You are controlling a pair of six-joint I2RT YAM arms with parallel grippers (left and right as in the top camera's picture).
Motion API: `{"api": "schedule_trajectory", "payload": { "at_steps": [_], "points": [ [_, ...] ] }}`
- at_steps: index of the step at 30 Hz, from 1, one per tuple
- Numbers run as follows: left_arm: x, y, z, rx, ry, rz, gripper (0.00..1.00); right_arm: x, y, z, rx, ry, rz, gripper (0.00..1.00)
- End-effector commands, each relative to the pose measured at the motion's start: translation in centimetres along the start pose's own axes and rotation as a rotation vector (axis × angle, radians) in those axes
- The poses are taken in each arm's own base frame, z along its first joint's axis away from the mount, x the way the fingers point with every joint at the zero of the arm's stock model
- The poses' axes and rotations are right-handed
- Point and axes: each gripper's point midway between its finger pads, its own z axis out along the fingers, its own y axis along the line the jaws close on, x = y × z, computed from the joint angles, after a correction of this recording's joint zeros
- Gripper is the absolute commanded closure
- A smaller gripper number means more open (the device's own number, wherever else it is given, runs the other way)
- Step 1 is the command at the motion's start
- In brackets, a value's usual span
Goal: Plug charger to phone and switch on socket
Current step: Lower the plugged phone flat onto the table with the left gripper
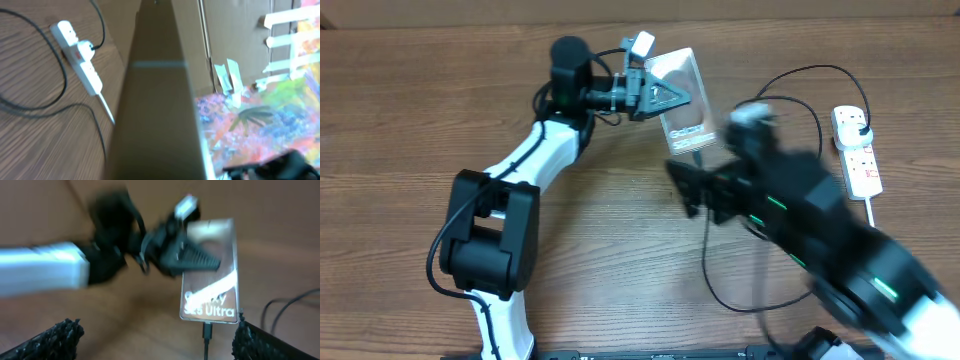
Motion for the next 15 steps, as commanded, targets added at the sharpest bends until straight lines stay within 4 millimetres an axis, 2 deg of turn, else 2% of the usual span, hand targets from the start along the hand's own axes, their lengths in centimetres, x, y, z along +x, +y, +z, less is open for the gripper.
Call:
{"api": "schedule_trajectory", "payload": {
  "at_steps": [1,4,7,10,15],
  "points": [
    [-2.6,-2.4,2.6,-0.035,-0.079,0.116,0.96,-2.7,-2.6,-5.1,0.116,-0.155,0.031,0.0],
    [-3.4,0.0,3.3,-0.212,-0.119,0.091,0.96,-2.9,-4.3,-8.3,0.179,-0.214,0.045,0.0],
    [-2.3,2.9,2.3,-0.417,-0.084,0.096,0.96,-2.6,-4.8,-10.0,0.188,-0.231,0.053,0.0],
    [0.1,4.5,0.9,-0.483,0.016,0.104,0.96,-2.2,-5.0,-9.9,0.191,-0.22,0.073,0.0],
    [4.3,8.5,-3.0,-0.609,0.17,0.063,0.96,-2.0,-4.9,-8.5,0.197,-0.199,0.118,0.0]
  ]
}}
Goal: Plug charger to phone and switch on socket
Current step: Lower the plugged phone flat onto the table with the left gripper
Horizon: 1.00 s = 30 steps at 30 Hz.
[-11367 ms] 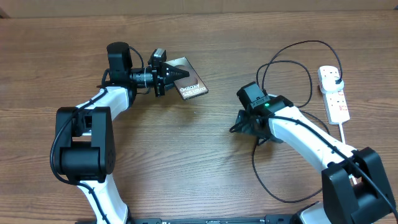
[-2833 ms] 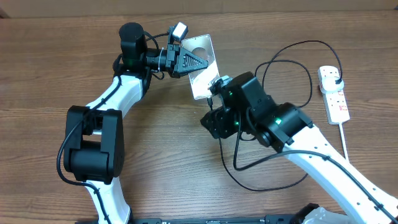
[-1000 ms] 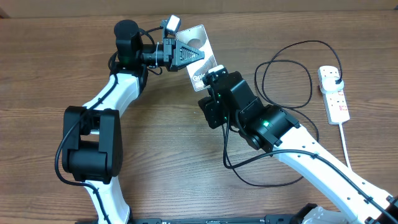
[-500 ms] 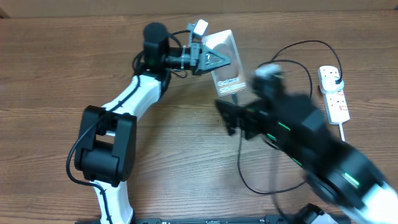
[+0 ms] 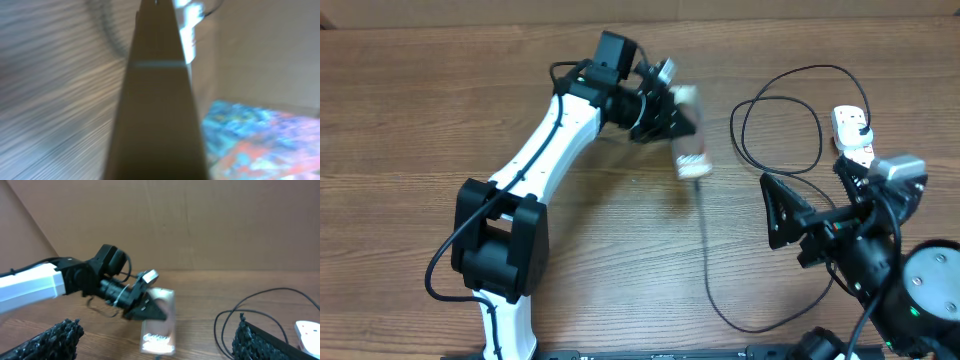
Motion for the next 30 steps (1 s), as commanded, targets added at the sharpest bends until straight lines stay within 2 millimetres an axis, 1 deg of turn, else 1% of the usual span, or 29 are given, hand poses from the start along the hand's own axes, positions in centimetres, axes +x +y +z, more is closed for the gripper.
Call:
{"api": "schedule_trajectory", "payload": {
  "at_steps": [1,3,6,10,15,17,22,24,26,30],
  "points": [
    [-0.2,2.6,-1.1,-0.06,0.018,0.258,0.96,0.2,-0.1,1.2,0.033,0.013,0.047,0.0],
    [0.5,4.2,-0.8,-0.069,0.059,0.289,0.96,0.4,0.1,1.9,0.038,0.025,0.065,0.0],
    [0.8,6.4,0.6,-0.073,0.102,0.271,0.96,0.8,0.4,3.1,0.047,0.046,0.084,0.0],
    [1.3,9.4,2.6,-0.08,0.151,0.204,0.96,1.5,0.6,4.3,0.063,0.078,0.114,0.0],
    [2.2,12.2,4.4,-0.091,0.2,0.089,0.96,2.1,0.7,5.3,0.075,0.106,0.103,0.0],
    [2.5,12.8,4.7,-0.093,0.213,0.07,0.96,2.2,0.8,5.5,0.076,0.107,0.102,0.0],
    [2.6,12.9,4.7,-0.096,0.215,0.069,0.95,2.0,0.8,5.5,0.073,0.099,0.105,0.0],
    [2.6,13.3,4.6,-0.124,0.217,0.069,0.94,1.8,0.9,5.6,0.071,0.093,0.107,0.0],
    [2.6,13.9,4.6,-0.156,0.218,0.071,0.92,1.6,0.9,5.6,0.072,0.083,0.11,0.0],
    [2.6,14.5,4.5,-0.196,0.218,0.077,0.91,0.7,0.4,5.6,0.106,0.042,0.117,0.0]
  ]
}}
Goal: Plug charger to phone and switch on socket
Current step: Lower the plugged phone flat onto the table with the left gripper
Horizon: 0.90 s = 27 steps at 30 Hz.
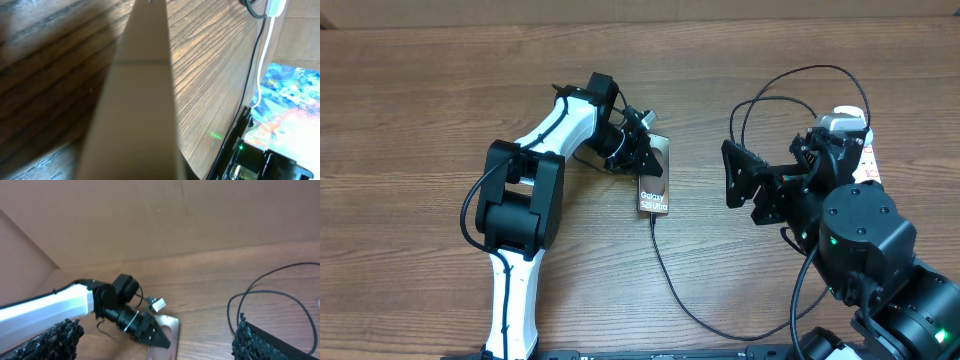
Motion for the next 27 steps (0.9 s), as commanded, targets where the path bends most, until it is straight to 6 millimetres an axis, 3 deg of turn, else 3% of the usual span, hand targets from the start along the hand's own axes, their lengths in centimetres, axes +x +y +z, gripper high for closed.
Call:
{"api": "schedule_trajectory", "payload": {
  "at_steps": [1,7,13,27],
  "points": [
    [-0.5,1.8,0.4,-0.102,0.002,0.033,0.91,-1.0,-0.8,-0.1,0.047,-0.049,0.015,0.0],
    [-0.5,2.3,0.4,-0.129,0.001,0.034,0.82,-2.0,-1.1,0.0,0.072,-0.098,0.029,0.0],
    [-0.5,2.7,0.3,-0.153,0.002,0.032,0.71,-1.7,-1.0,1.0,0.091,-0.084,0.02,0.0],
    [-0.4,2.7,0.3,-0.153,0.004,0.03,0.61,-1.0,-0.9,2.0,0.105,-0.057,0.007,0.0]
  ]
}}
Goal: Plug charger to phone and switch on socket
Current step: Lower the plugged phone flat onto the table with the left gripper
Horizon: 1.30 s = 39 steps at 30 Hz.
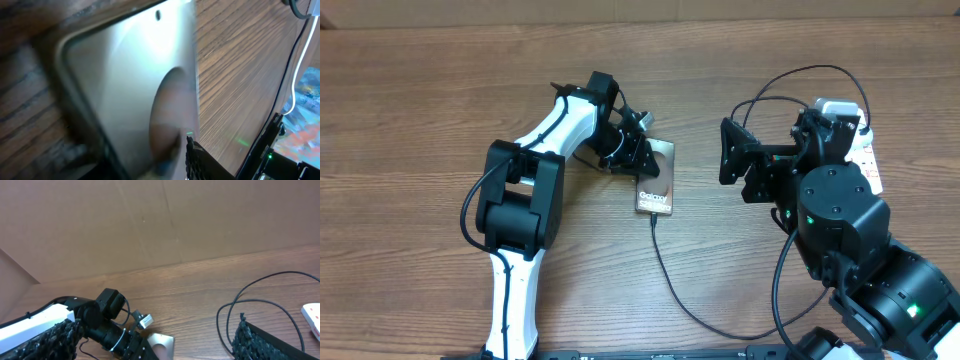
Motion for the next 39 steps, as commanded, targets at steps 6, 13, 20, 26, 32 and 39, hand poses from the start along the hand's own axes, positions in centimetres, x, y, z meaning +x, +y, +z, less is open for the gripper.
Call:
{"api": "schedule_trajectory", "payload": {
  "at_steps": [6,13,20,26,32,39],
  "points": [
    [-0.2,0.5,0.6,-0.027,0.008,0.022,0.6,-0.1,-0.5,-0.1,0.02,-0.007,0.005,0.0],
    [-0.1,0.5,0.6,-0.027,0.011,0.019,0.48,0.1,-0.6,-0.1,0.024,0.001,0.0,0.0],
    [0.0,0.6,0.5,-0.034,0.016,0.014,0.0,0.8,-0.9,-0.1,0.037,0.026,-0.014,0.0],
    [0.2,1.1,0.5,-0.062,0.02,-0.034,0.0,1.5,-1.2,0.0,0.052,0.057,-0.032,0.0],
    [0.0,1.9,-0.3,-0.089,0.002,-0.079,0.01,3.2,-1.7,0.8,0.088,0.124,-0.072,0.0],
    [-1.5,1.0,-6.7,-0.115,-0.138,-0.072,0.0,5.0,-1.9,2.2,0.124,0.191,-0.109,0.0]
  ]
}}
